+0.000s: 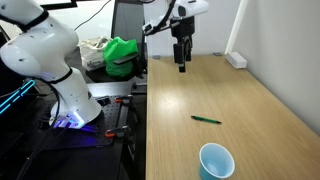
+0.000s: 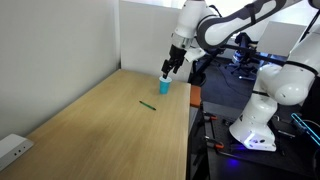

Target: Put the green pen in the light blue cup

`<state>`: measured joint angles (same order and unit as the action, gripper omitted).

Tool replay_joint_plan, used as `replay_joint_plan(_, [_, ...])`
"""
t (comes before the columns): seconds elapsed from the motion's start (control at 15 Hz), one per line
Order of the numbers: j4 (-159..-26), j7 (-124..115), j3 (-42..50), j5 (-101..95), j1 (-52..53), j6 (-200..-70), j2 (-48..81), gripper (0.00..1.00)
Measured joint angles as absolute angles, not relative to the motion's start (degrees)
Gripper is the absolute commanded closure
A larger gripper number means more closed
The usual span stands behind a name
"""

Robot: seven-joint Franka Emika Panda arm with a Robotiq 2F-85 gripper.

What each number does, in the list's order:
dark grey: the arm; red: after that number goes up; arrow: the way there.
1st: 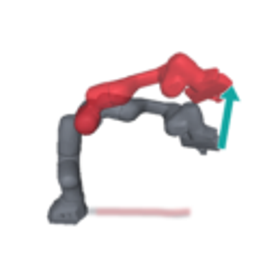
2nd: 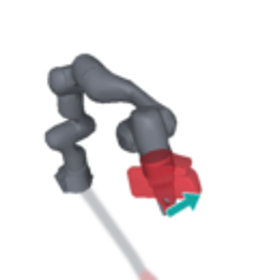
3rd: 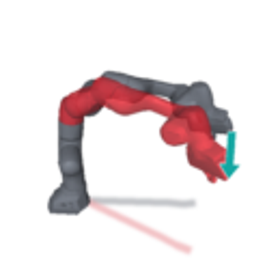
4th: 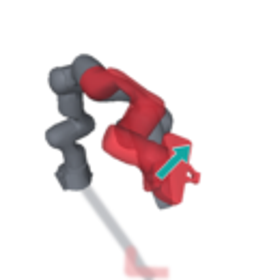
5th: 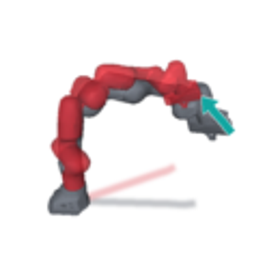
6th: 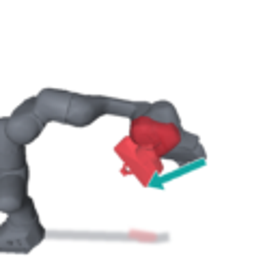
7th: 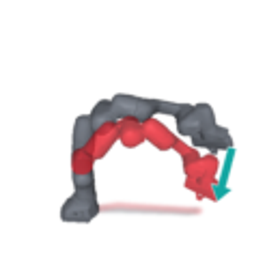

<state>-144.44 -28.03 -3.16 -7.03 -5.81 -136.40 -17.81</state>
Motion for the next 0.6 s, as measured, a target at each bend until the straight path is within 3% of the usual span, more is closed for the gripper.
replay_joint_plan(0.6, [-144.4, -27.09, 0.29, -7.03, -6.51, -146.02, -6.71, 0.0])
